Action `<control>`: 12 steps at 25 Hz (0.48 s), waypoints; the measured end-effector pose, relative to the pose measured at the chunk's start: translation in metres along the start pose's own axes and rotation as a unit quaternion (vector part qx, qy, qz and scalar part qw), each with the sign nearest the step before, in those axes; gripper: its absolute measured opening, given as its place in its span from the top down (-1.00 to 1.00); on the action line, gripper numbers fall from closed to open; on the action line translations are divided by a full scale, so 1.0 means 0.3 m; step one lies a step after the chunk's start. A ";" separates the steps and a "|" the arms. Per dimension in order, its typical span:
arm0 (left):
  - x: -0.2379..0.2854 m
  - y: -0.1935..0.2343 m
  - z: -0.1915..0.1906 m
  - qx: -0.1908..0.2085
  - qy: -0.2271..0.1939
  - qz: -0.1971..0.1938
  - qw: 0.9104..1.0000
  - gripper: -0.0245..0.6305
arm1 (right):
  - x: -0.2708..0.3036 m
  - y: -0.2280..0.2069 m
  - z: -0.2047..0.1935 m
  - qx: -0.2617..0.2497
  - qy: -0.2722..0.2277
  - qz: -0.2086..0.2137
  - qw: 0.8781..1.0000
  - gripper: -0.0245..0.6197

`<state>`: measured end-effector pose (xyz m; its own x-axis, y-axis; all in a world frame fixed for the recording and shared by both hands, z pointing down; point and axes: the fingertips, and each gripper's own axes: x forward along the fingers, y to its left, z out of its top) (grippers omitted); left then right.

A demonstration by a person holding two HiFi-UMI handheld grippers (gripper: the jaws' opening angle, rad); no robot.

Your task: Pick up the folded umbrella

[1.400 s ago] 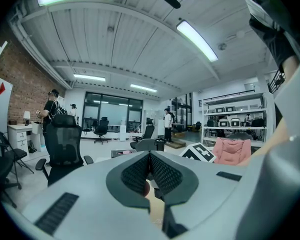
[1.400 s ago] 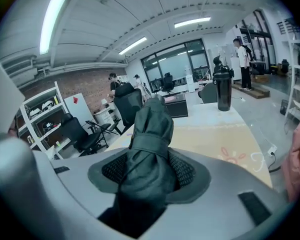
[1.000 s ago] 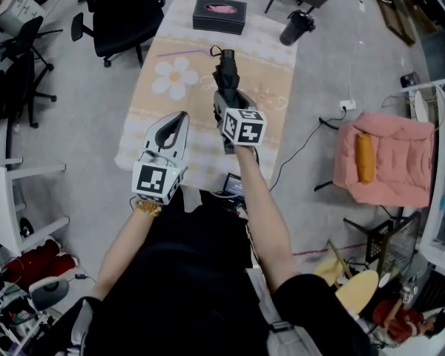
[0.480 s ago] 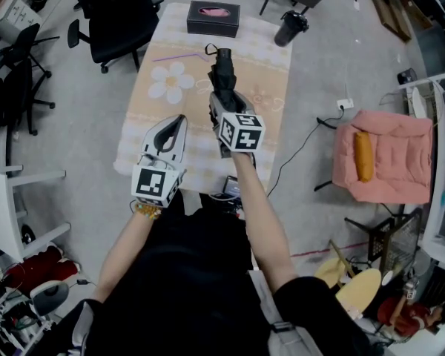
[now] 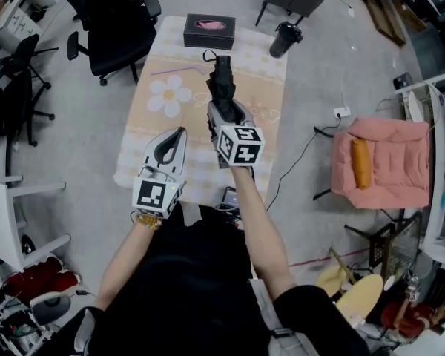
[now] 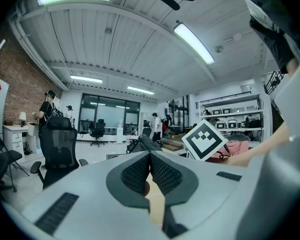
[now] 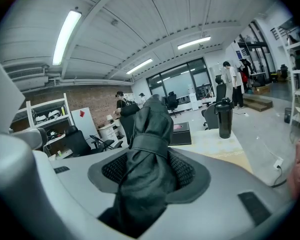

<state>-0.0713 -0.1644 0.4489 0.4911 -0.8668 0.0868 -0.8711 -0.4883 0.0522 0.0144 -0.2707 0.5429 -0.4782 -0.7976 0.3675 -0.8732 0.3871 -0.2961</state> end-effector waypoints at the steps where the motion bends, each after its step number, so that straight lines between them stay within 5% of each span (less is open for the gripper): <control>1: 0.001 0.000 0.003 0.000 0.000 0.000 1.000 0.88 | -0.004 0.002 0.011 -0.001 -0.003 0.000 1.000 0.24; 12: 0.014 -0.007 0.027 0.000 -0.007 -0.002 1.000 0.88 | -0.059 0.031 0.125 -0.005 -0.037 0.014 0.999 0.24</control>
<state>-0.0673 -0.1679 0.4410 0.4949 -0.8658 0.0735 -0.8689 -0.4922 0.0523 0.0183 -0.2704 0.5007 -0.4951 -0.8178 0.2935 -0.8604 0.4144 -0.2966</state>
